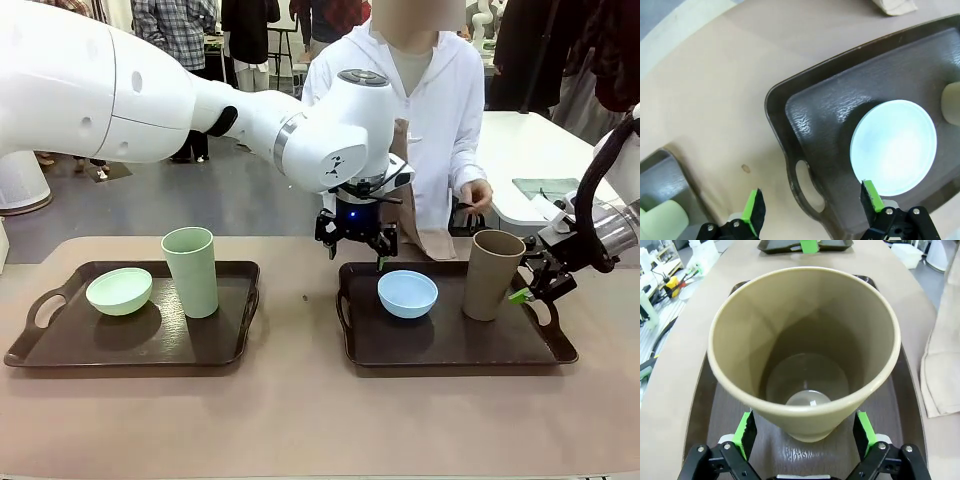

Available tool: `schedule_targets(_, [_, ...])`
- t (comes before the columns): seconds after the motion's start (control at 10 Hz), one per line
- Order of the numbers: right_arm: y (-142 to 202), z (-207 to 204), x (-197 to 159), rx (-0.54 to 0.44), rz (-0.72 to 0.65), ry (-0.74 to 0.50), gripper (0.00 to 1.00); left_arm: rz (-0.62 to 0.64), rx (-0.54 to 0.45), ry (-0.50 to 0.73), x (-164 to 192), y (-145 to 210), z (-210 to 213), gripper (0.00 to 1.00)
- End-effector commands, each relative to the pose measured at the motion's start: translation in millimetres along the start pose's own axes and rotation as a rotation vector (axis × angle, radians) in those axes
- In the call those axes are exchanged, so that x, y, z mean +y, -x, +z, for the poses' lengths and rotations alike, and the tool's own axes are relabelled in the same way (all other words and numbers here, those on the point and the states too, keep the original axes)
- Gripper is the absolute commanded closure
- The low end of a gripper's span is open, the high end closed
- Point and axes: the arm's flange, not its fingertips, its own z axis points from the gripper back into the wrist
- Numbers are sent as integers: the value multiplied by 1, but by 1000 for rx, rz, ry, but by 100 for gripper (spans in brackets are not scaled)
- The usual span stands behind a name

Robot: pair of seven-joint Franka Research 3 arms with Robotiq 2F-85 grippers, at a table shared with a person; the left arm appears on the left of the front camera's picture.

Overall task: Set up a tray with a mat and arrange the tableware.
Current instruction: Pick up the Picnic Bowl and Reusable plastic cup from the Handle tray in front of the human's position and hold them in the air.

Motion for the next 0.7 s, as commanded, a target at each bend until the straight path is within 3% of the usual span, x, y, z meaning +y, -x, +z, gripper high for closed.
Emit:
schedule_targets(0.0, [0,-8,-8,-39,18,21,0,33,-26,-11,-6,-5,-6,0])
schedule_targets(0.6, [1,-44,-15,-13,9,-23,0,72,-28,15,-23,-3,-29,0])
